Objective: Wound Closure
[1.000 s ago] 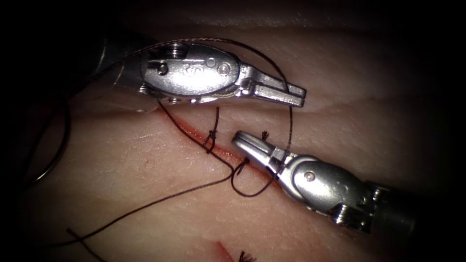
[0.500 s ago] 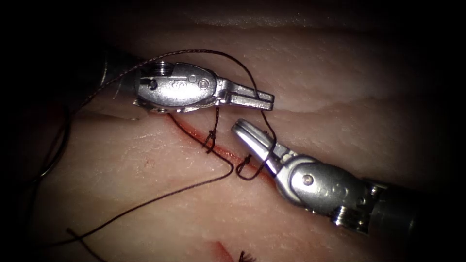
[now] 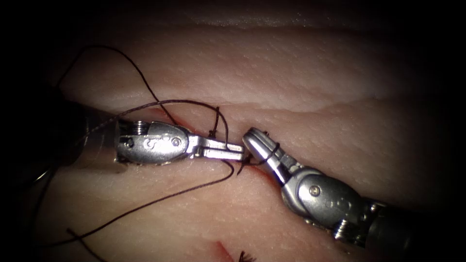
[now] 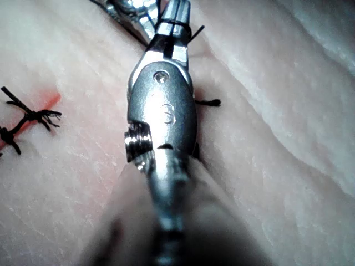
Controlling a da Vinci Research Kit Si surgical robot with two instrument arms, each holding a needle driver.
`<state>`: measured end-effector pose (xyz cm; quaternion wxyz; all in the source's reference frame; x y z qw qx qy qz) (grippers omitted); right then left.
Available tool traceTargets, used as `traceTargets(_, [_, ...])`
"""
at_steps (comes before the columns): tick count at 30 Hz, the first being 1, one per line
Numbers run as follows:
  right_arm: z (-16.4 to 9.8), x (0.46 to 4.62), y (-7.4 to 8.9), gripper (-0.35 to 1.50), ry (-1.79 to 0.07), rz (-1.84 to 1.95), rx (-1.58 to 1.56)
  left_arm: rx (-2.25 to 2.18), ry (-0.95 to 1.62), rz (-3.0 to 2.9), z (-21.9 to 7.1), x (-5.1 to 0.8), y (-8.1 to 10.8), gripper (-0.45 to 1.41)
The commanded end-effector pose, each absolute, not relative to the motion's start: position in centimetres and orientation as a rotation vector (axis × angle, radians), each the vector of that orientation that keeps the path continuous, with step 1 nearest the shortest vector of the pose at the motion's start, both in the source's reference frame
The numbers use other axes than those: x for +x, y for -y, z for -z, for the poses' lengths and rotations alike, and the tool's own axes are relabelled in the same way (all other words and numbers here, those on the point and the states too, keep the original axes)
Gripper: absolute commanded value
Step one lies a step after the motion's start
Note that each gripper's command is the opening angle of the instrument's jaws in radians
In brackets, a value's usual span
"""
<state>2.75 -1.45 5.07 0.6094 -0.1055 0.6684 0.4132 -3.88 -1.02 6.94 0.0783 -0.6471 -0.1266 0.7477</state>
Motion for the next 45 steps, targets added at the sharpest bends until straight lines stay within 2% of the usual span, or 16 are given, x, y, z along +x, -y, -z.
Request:
traceTargets(1, [-5.13,2.86,1.48,-0.35,-1.53,-0.998,-0.21,-1.942,0.377,-2.237,-6.97,-3.91,1.03,-0.45])
traceTargets(6, [-5.28,2.87,1.49,-0.35,-1.424,-1.251,-0.064,-1.941,0.378,-2.237,-6.88,-3.87,1.16,-0.45])
traceTargets(10, [-5.37,2.88,1.53,-0.03,-1.235,-1.443,-0.001,-1.931,0.372,-2.23,-6.83,-3.97,1.15,-0.45])
traceTargets(13, [-5.41,2.88,1.6,0.36,-1.095,-1.512,0.006,-1.927,0.372,-2.221,-6.79,-4.01,1.1,-0.45])
traceTargets(14, [-5.41,2.88,1.63,0.27,-1.049,-1.538,0.003,-1.922,0.378,-2.213,-6.78,-4.02,1.06,-0.45])
traceTargets(18, [-5.39,2.85,1.67,0.27,-0.991,-1.598,-0.029,-1.929,0.366,-2.209,-6.77,-4.05,0.97,-0.45])
traceTargets(20, [-5.41,2.81,1.68,-0.06,-0.974,-1.667,-0.041,-1.923,0.371,-2.218,-6.79,-4.07,0.96,-0.45])
traceTargets(22, [-5.46,2.79,1.68,-0.08,-0.977,-1.697,-0.029,-1.921,0.373,-2.221,-6.8,-4.09,0.96,-0.45])
traceTargets(23, [-5.55,2.77,1.67,0.19,-0.991,-1.728,0.001,-1.92,0.375,-2.225,-6.81,-4.1,0.97,-0.45])
traceTargets(24, [-5.61,2.76,1.67,0.31,-0.993,-1.75,0.016,-1.92,0.379,-2.228,-6.82,-4.11,0.98,-0.45])
traceTargets(29, [-5.84,2.72,1.68,0.46,-0.974,-1.806,0.086,-1.915,0.391,-2.239,-6.82,-4.11,0.97,-0.45])
traceTargets(31, [-5.91,2.73,1.68,0.69,-0.965,-1.814,0.126,-1.916,0.396,-2.241,-6.82,-4.11,0.97,-0.45])
traceTargets(32, [-5.99,2.74,1.68,0.91,-0.971,-1.817,0.16,-1.915,0.395,-2.241,-6.82,-4.11,0.97,-0.45])
traceTargets(34, [-6.04,2.75,1.69,0.99,-0.976,-1.819,0.175,-1.915,0.395,-2.241,-6.82,-4.11,0.98,-0.45])
traceTargets(38, [-6.05,2.8,1.67,1.01,-0.984,-1.813,0.198,-1.918,0.397,-2.242,-6.82,-4.12,0.99,-0.45])
traceTargets(45, [-6.02,2.94,1.56,0.86,-0.985,-1.805,0.224,-1.925,0.408,-2.256,-6.86,-4.14,1.08,-0.45])
